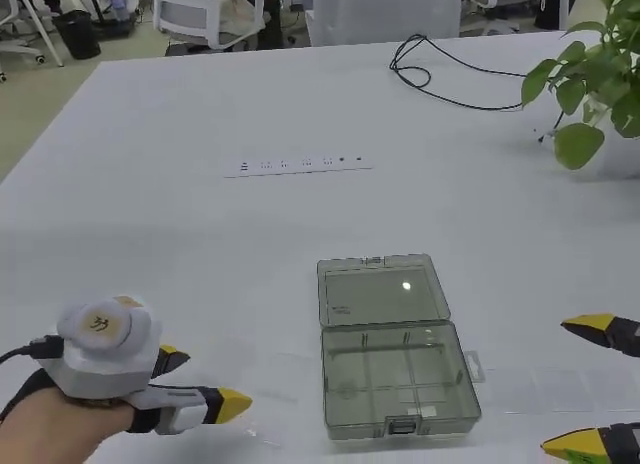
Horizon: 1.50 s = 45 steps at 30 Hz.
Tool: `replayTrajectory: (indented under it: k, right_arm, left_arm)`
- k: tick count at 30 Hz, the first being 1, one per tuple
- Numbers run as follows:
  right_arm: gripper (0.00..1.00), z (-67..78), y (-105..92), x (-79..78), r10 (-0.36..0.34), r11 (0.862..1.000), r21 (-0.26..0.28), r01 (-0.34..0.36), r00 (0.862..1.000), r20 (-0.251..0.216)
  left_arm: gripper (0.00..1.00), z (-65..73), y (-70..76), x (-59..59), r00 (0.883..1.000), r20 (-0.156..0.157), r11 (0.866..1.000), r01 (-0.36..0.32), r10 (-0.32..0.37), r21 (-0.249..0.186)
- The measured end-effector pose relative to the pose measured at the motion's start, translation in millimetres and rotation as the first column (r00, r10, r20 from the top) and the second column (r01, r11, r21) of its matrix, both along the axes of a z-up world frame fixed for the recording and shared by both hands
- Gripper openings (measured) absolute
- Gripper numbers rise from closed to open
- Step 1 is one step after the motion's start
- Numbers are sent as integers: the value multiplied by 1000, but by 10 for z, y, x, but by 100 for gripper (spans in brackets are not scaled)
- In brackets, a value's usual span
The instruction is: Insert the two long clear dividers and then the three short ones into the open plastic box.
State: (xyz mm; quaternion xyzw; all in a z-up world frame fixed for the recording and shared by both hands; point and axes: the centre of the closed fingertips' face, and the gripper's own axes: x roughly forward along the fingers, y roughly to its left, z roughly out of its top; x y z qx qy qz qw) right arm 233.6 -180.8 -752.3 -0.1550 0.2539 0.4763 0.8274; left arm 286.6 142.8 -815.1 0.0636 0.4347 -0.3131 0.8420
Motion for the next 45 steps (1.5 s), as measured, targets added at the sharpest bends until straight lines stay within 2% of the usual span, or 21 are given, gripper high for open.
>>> replayTrajectory:
  k: [2, 6, 10, 12, 13, 21, 22, 24, 34, 45]
  right_arm:
    - [83, -3, -1, -4, -1, 1000, 1, 1, 1000, -1]
    - [83, -4, -2, -3, -2, 1000, 2, 2, 1000, -1]
    - [83, -5, 1, 0, -3, 1000, 4, 3, 1000, -1]
    - [83, -5, 8, 1, -3, 1000, 5, 3, 1000, -2]
    - [83, -3, 13, 1, -3, 1000, 7, 3, 1000, -2]
    - [83, 7, 19, 12, -3, 1000, 7, 3, 1000, -2]
    - [83, 10, 20, 12, -2, 1000, 8, 2, 1000, -2]
    - [83, 10, 20, 14, -2, 1000, 8, 2, 1000, -2]
    - [83, 1, 35, 23, -3, 1000, 11, 3, 1000, -2]
    - [82, 0, 31, 15, -8, 1000, 14, 8, 1000, -2]
  left_arm:
    - [63, -54, 37, -10, 999, -29, 1000, -20, 20, 23]
    - [56, -121, 68, -19, 998, -57, 998, -33, 36, 56]
    - [53, -203, 110, -50, 992, -108, 994, -61, 71, 96]
    - [51, -224, 117, -30, 991, -106, 992, -67, 79, 108]
    - [51, -237, 138, -33, 989, -114, 989, -75, 89, 124]
    - [43, -336, 174, -76, 979, -163, 980, -94, 122, 173]
    - [42, -325, 172, -57, 981, -153, 980, -90, 119, 180]
    - [40, -331, 174, -50, 981, -153, 978, -87, 118, 191]
    - [37, -364, 190, -56, 982, -153, 951, -57, 108, 304]
    - [35, -370, 193, -74, 964, -213, 936, -82, 162, 342]
